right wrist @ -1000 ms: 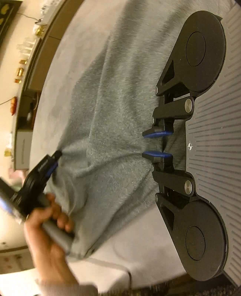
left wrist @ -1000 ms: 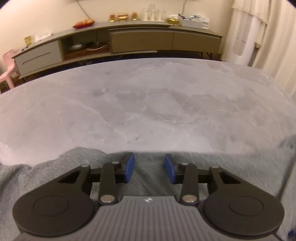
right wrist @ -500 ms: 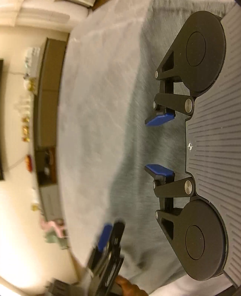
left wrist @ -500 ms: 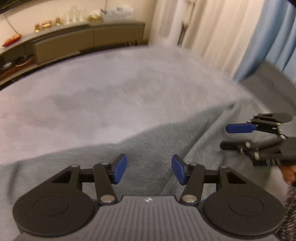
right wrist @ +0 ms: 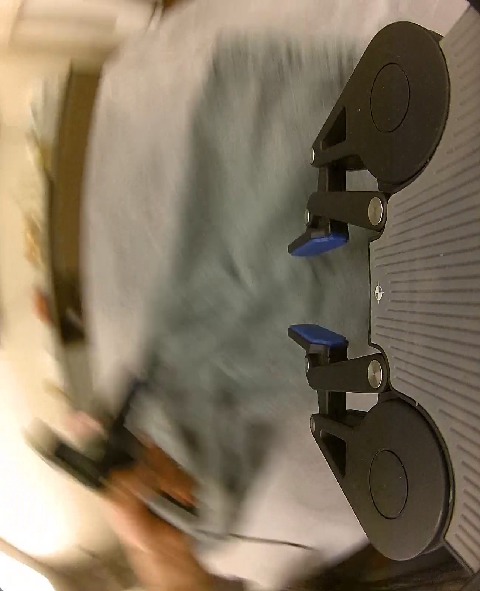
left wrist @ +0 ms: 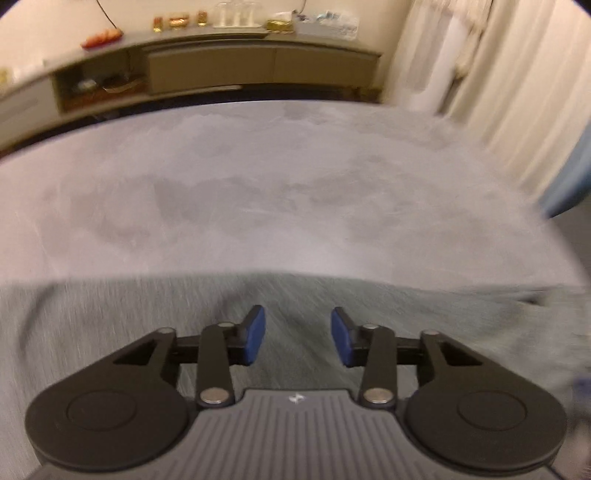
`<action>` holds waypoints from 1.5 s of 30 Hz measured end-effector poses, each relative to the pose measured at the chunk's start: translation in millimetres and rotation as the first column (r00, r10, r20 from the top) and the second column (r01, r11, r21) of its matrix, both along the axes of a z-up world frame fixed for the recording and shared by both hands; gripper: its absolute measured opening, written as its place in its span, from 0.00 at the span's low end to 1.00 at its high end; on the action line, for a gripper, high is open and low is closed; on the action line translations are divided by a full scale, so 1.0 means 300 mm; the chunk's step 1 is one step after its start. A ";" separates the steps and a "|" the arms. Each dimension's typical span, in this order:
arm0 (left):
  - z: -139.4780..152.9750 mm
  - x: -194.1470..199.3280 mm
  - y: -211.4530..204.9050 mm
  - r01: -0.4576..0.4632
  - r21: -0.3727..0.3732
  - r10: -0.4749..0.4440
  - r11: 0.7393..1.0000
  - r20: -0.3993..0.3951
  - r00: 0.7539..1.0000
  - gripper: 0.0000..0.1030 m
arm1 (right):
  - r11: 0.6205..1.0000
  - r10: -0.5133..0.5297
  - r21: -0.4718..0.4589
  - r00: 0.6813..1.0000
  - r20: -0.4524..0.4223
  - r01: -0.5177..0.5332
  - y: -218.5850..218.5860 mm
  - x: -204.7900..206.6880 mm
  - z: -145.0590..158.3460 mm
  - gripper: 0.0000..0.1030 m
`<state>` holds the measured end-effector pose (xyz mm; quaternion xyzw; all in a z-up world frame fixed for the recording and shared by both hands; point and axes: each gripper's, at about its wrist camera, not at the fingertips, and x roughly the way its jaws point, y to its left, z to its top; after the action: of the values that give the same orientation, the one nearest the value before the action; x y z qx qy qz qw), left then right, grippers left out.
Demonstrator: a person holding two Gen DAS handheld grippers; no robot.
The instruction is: Fold clothes
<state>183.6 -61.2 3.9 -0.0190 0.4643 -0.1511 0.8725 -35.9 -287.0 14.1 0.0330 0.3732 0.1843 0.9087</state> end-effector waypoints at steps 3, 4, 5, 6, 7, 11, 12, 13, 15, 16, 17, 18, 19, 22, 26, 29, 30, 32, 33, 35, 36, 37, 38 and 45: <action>0.031 -0.119 0.075 0.065 -0.067 -0.065 0.996 0.001 0.998 0.49 | 0.962 -0.275 0.014 0.960 0.046 0.274 -0.199 0.094 0.032 0.56; 0.031 -0.168 0.094 0.095 -0.073 -0.095 0.993 0.000 0.995 0.49 | 0.951 -0.307 0.022 0.951 0.022 0.307 -0.237 0.131 0.018 0.57; 0.028 -0.211 0.106 0.120 -0.083 -0.120 0.989 -0.001 0.993 0.49 | 0.940 -0.339 0.030 0.941 -0.002 0.339 -0.275 0.168 0.005 0.57; 0.022 -0.255 0.108 0.153 -0.099 -0.154 0.983 -0.003 0.988 0.50 | 0.928 -0.369 0.037 0.929 -0.028 0.370 -0.313 0.205 -0.009 0.55; 0.017 -0.297 0.103 0.190 -0.119 -0.191 0.975 -0.003 0.981 0.50 | 0.931 -0.360 0.045 0.930 -0.072 0.363 -0.318 0.243 -0.034 0.50; -0.016 -0.418 0.034 0.281 -0.130 -0.283 0.951 0.007 0.959 0.54 | 0.944 -0.299 0.104 0.946 -0.125 0.312 -0.303 0.312 -0.061 0.17; -0.038 -0.430 0.015 0.288 -0.101 -0.289 0.952 -0.004 0.957 0.54 | 0.939 -0.331 0.081 0.942 -0.061 0.335 -0.302 0.302 -0.030 0.12; -0.059 -0.441 -0.002 0.294 -0.074 -0.296 0.953 -0.012 0.955 0.54 | 0.931 -0.361 0.058 0.933 0.003 0.360 -0.302 0.292 0.001 0.11; -0.080 -0.462 -0.012 0.306 -0.058 -0.306 0.950 0.007 0.952 0.54 | 0.890 -0.450 -0.032 0.887 0.109 0.455 -0.325 0.273 0.044 0.07; -0.076 -0.465 -0.007 0.301 -0.059 -0.302 0.952 0.003 0.953 0.54 | 0.884 -0.464 -0.012 0.881 0.095 0.467 -0.346 0.273 0.036 0.07; -0.073 -0.469 -0.003 0.297 -0.060 -0.298 0.953 -0.001 0.955 0.54 | 0.889 -0.455 -0.009 0.887 0.075 0.457 -0.347 0.274 0.020 0.10; -0.069 -0.472 0.003 0.292 -0.062 -0.293 0.954 -0.004 0.956 0.54 | 0.894 -0.447 -0.007 0.893 0.055 0.448 -0.347 0.276 0.004 0.23; -0.054 -0.482 0.023 0.285 -0.073 -0.285 0.956 0.004 0.958 0.54 | 0.893 -0.446 -0.048 0.894 0.051 0.448 -0.334 0.287 -0.016 0.33; -0.011 -0.517 0.128 0.225 -0.111 -0.223 0.968 0.036 0.974 0.57 | 0.857 -0.468 -0.156 0.868 0.166 0.492 -0.283 0.243 0.027 0.47; -0.014 -0.558 0.373 0.027 -0.216 -0.021 0.976 0.030 0.999 0.60 | 0.921 -0.318 -0.135 0.904 0.286 0.367 -0.164 0.096 0.138 0.48; -0.062 -0.572 0.544 -0.160 -0.347 0.152 0.924 -0.050 0.987 0.60 | 0.970 -0.002 -0.230 0.947 0.320 0.080 0.041 -0.003 0.154 0.47; -0.080 -0.569 0.579 -0.214 -0.409 0.196 0.887 -0.087 0.977 0.61 | 0.949 0.139 -0.314 0.930 0.340 -0.028 0.137 -0.045 0.150 0.47; -0.109 -0.562 0.634 -0.298 -0.510 0.257 0.807 -0.152 0.954 0.63 | 0.865 0.368 -0.465 0.869 0.331 -0.189 0.303 -0.119 0.120 0.47; -0.118 -0.553 0.644 -0.319 -0.539 0.268 0.780 -0.172 0.948 0.64 | 0.811 0.457 -0.528 0.835 0.306 -0.251 0.380 -0.149 0.098 0.44; -0.134 -0.541 0.640 -0.325 -0.572 0.259 0.753 -0.196 0.946 0.66 | 0.727 0.562 -0.611 0.783 0.265 -0.315 0.485 -0.193 0.066 0.40; -0.142 -0.536 0.631 -0.325 -0.582 0.254 0.745 -0.203 0.946 0.66 | 0.696 0.595 -0.634 0.765 0.246 -0.337 0.528 -0.209 0.057 0.39; -0.150 -0.531 0.623 -0.326 -0.592 0.250 0.737 -0.210 0.945 0.66 | 0.680 0.618 -0.637 0.750 0.233 -0.362 0.556 -0.219 0.053 0.37; -0.156 -0.525 0.616 -0.329 -0.597 0.251 0.732 -0.212 0.944 0.67 | 0.669 0.636 -0.635 0.740 0.220 -0.386 0.583 -0.236 0.055 0.36; -0.145 -0.491 0.631 -0.338 -0.626 0.303 0.703 -0.166 0.938 0.67 | 0.603 0.661 -0.679 0.739 0.132 -0.419 0.635 -0.206 0.032 0.21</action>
<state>36.4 128.1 -39.5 -0.4021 0.3950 -0.1470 0.8129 -97.5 -96.6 23.6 -0.4130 0.2247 0.3279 0.8194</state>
